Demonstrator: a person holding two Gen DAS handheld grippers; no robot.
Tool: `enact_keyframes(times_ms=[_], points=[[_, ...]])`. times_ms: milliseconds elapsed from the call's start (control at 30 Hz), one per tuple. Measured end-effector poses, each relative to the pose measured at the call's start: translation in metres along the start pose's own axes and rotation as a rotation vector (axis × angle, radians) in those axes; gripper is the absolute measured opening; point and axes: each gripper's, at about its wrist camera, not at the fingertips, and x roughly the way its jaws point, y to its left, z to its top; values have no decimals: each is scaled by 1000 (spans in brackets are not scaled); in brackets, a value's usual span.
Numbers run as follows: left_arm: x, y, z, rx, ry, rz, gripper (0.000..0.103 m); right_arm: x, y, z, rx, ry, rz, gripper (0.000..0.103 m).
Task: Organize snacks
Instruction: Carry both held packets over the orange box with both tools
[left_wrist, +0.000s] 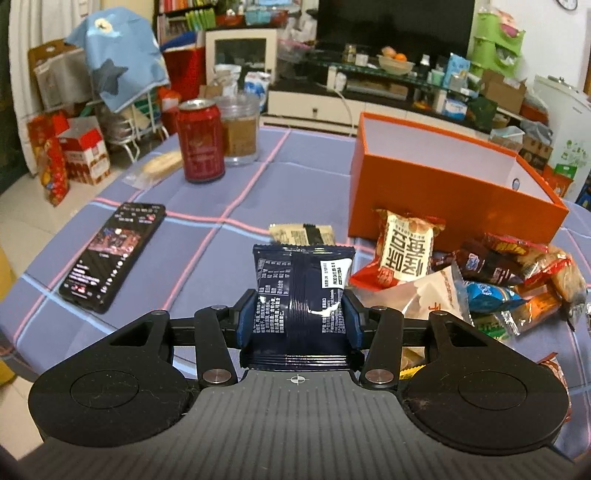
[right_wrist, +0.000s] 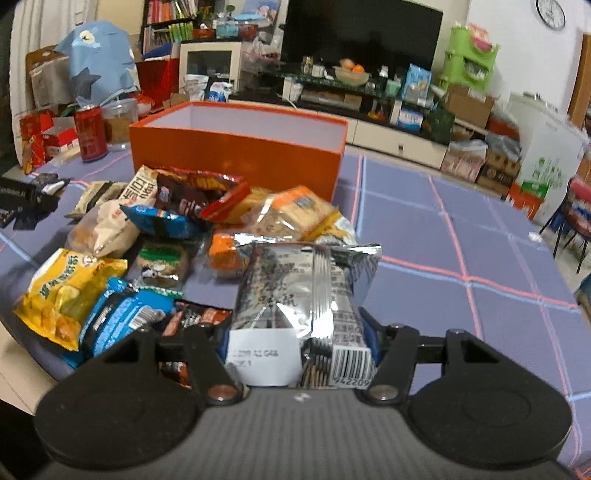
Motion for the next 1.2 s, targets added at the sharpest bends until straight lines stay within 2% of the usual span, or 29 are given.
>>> enact_keyframes(times_ms=[200,333,900,1200], points=[[-9,-8,2,41,-45,2,20,-15,11,3,-60,-108,-9,62],[-12,-15,2,80,-58,14,20,-16,12,5,-67,-125,-6,62],[-7,-22,-1,117,-32,30,20,-17,11,7,-40,-145,-12,62],[-6,-23,-3,124,-25,25,20,-27,15,7,-59,-210,-8,62]])
